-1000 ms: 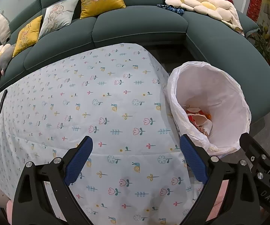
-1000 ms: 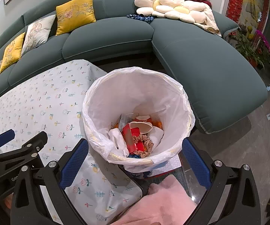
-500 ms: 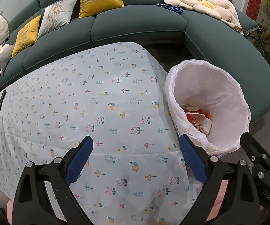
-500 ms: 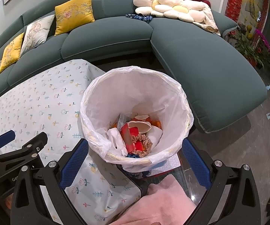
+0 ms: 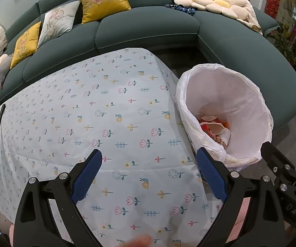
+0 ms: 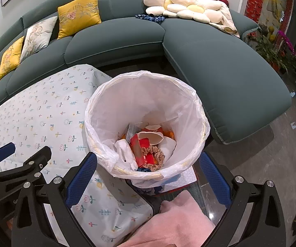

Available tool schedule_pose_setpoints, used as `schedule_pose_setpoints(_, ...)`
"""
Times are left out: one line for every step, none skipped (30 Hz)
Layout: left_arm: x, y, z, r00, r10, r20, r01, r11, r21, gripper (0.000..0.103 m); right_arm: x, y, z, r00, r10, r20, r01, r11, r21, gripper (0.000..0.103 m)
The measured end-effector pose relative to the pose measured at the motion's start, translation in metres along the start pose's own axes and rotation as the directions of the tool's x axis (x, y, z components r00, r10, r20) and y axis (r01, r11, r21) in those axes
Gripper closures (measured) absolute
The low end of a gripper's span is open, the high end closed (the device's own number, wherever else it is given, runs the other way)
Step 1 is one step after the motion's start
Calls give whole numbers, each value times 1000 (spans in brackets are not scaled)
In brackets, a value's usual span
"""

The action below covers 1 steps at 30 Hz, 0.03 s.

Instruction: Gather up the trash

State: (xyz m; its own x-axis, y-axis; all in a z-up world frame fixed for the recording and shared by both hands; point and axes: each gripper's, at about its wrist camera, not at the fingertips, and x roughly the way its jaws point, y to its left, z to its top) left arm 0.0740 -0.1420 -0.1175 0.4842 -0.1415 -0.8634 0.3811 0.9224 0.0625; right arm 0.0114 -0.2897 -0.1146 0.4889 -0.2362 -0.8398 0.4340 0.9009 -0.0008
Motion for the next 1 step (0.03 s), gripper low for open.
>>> schedule_pose_setpoints(0,0,0,1000,-6,0,6,1000,0,14,0,0,0,1000,-1,-1,1,1000,0,7)
